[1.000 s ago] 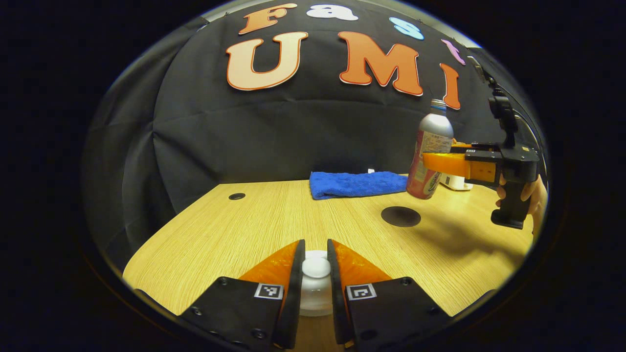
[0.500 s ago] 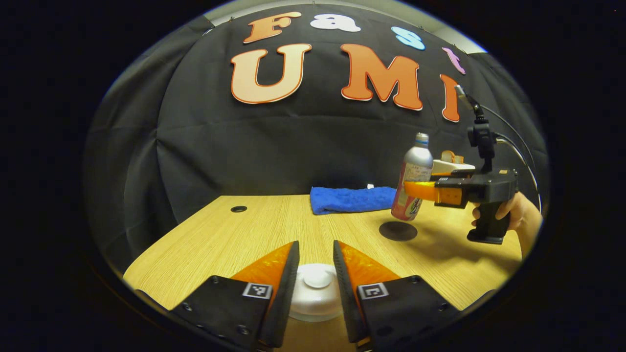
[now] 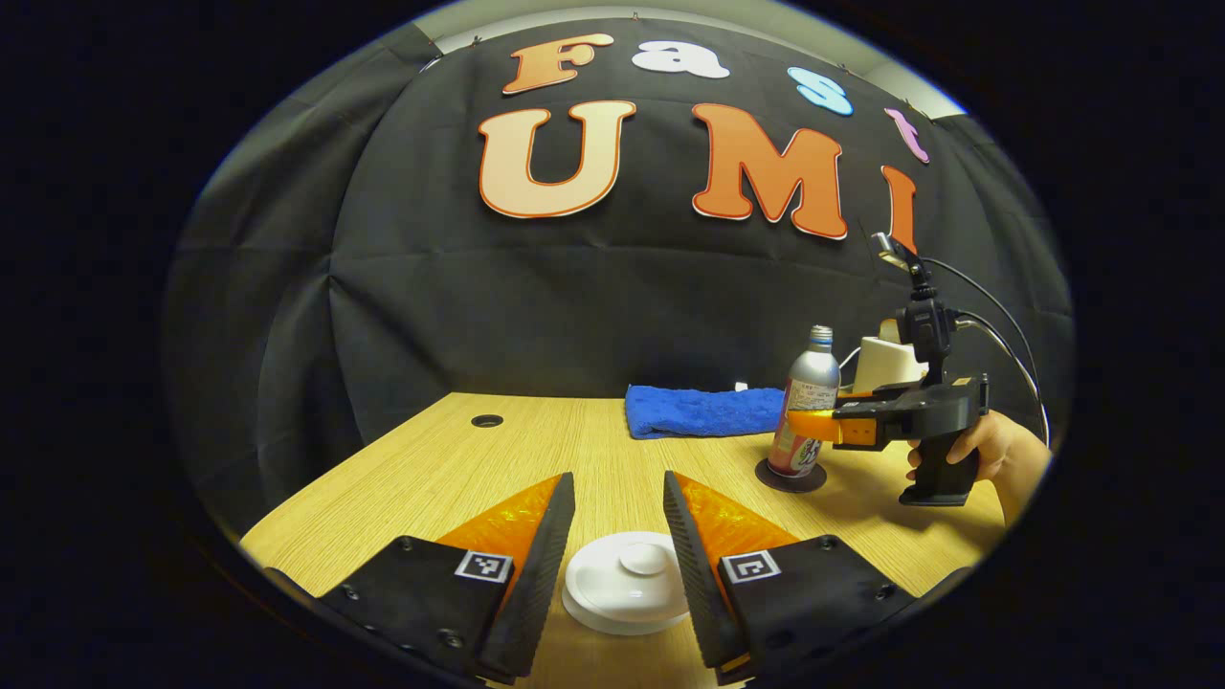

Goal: Open the teacup lid with one hand, grasp the water bottle and pour water into the teacup with the other hand; after pouring, place the water bottle on the coaster and then close the teacup lid.

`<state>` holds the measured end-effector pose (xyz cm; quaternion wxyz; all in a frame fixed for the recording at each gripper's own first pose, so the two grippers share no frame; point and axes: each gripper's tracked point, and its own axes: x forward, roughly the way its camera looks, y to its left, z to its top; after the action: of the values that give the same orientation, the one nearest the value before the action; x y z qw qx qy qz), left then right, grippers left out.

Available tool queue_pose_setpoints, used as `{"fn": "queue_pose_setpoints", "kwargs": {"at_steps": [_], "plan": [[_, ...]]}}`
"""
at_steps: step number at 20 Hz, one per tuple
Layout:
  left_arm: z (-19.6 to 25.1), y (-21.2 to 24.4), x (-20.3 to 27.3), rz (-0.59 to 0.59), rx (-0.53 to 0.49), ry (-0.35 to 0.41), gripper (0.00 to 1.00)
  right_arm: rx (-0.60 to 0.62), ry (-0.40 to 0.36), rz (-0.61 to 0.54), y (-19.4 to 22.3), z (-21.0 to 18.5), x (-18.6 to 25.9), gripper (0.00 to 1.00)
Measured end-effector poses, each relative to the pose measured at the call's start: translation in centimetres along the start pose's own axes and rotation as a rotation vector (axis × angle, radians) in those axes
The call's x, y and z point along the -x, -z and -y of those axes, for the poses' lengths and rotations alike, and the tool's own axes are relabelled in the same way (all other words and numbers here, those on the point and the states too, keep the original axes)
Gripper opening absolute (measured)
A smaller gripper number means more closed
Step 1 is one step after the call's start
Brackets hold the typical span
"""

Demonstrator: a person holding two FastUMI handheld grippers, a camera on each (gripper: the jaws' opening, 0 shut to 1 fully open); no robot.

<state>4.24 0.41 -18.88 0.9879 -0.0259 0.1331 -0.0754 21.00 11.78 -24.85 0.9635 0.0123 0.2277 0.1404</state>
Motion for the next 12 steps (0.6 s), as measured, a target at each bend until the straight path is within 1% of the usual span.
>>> {"fn": "queue_pose_setpoints", "kwargs": {"at_steps": [1,2,3,4,5,6,7,8,9,10,11,12], "plan": [[0.1,0.1,0.0,-0.002,0.002,-0.001,0.62,-0.009,-0.001,-0.011,0.2,-0.2,0.0,0.78],[0.1,0.0,0.1,-0.002,0.005,-0.004,0.65,-0.014,0.003,-0.013,0.0,-0.1,0.1,0.78],[-0.1,-0.1,0.2,0.002,0.009,-0.007,0.65,-0.020,0.004,-0.020,0.0,-0.1,0.1,0.78],[-0.1,-0.3,0.3,0.006,0.014,-0.013,0.62,-0.028,0.003,-0.026,0.0,-0.1,0.2,0.79],[-0.1,-0.6,0.5,0.013,0.018,-0.016,0.65,-0.045,-0.004,-0.035,0.0,-0.2,0.4,0.79],[-0.1,-0.8,0.7,0.019,0.021,-0.021,0.65,-0.063,-0.010,-0.044,0.0,-0.2,0.6,0.80],[-0.2,-1.2,0.9,0.024,0.022,-0.024,0.62,-0.077,-0.009,-0.060,0.1,-0.2,1.2,0.83],[-0.2,-1.5,1.1,0.029,0.020,-0.028,0.62,-0.078,-0.012,-0.070,-0.1,-0.2,1.8,0.86],[-0.1,-1.9,1.3,0.036,0.020,-0.033,0.68,-0.077,-0.010,-0.066,-0.6,-0.2,2.6,0.91],[0.0,-2.3,1.6,0.044,0.022,-0.033,0.69,-0.071,-0.008,-0.052,-1.2,-0.2,3.5,0.93],[0.2,-2.8,1.8,0.054,0.025,-0.036,0.66,-0.065,-0.004,-0.029,-2.0,-0.3,4.6,0.95],[0.3,-3.4,2.0,0.065,0.028,-0.037,0.70,-0.055,0.003,-0.002,-2.9,-0.1,6.0,0.96]]}}
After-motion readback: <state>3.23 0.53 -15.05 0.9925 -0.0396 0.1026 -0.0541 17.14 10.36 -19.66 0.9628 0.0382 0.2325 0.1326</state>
